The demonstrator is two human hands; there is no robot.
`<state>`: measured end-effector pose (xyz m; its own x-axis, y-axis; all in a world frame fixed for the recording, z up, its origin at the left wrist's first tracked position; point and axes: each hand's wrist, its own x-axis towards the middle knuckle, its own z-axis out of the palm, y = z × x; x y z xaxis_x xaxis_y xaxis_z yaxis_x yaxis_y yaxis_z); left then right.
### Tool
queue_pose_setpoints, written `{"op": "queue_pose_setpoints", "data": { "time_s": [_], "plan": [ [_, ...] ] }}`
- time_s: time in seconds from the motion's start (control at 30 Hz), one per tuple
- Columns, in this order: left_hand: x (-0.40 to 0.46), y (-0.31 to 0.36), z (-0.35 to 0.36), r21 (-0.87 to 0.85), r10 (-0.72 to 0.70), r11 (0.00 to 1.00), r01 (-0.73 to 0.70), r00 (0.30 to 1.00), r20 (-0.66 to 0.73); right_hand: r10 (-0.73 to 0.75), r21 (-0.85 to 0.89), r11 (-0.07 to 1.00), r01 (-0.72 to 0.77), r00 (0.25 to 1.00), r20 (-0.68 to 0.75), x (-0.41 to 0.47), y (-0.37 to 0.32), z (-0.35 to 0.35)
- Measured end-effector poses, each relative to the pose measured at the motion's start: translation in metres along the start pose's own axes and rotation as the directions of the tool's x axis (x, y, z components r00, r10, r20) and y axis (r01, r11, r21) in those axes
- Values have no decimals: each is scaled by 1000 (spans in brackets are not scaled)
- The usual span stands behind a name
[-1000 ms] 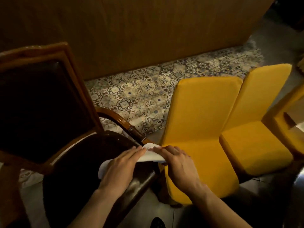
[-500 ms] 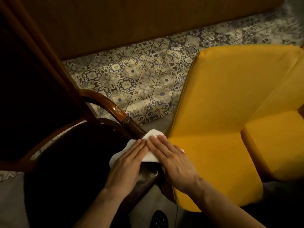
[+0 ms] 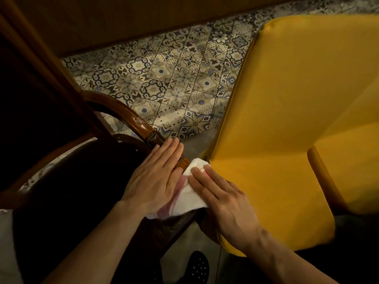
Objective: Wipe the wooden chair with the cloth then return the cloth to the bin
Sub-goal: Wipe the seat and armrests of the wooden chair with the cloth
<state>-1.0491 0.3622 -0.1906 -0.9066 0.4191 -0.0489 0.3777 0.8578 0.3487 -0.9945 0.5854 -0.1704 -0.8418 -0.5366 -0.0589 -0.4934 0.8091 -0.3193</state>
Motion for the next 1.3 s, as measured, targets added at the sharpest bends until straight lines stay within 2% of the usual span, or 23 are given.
{"op": "queue_pose_setpoints", "data": {
  "time_s": [0.27,0.47,0.7,0.97,1.03,1.1,1.17,1.23,1.3],
  "plan": [
    [-1,-3,13,-64,6,998,-10,997,-76,-29,-44,999,29,1000,8,-43,12,-9],
    [1,-2,18,-140,-6,990,-11,993,-120,8,-2,1000,-8,1000,-17,-15,1,-6],
    [2,1,11,-150,-25,989,11,995,-92,-29,53,998,26,998,53,38,-3,-6],
    [2,3,13,-124,-35,992,23,995,-92,-67,99,993,64,997,26,38,5,-8],
    [3,3,14,-131,-32,991,20,995,-95,-62,168,984,62,998,-1,36,13,-14],
    [3,3,14,-136,-33,991,21,995,-92,-8,284,959,22,999,-52,27,26,-22],
    [2,1,15,-131,-31,991,18,995,-91,125,414,908,-58,983,-137,19,43,-29],
    [1,0,16,-145,-21,989,8,996,-91,299,500,852,-156,929,-220,18,61,-37],
    [1,1,17,-165,-33,986,14,993,-113,468,577,781,-240,837,-286,32,75,-45]
  ]
}}
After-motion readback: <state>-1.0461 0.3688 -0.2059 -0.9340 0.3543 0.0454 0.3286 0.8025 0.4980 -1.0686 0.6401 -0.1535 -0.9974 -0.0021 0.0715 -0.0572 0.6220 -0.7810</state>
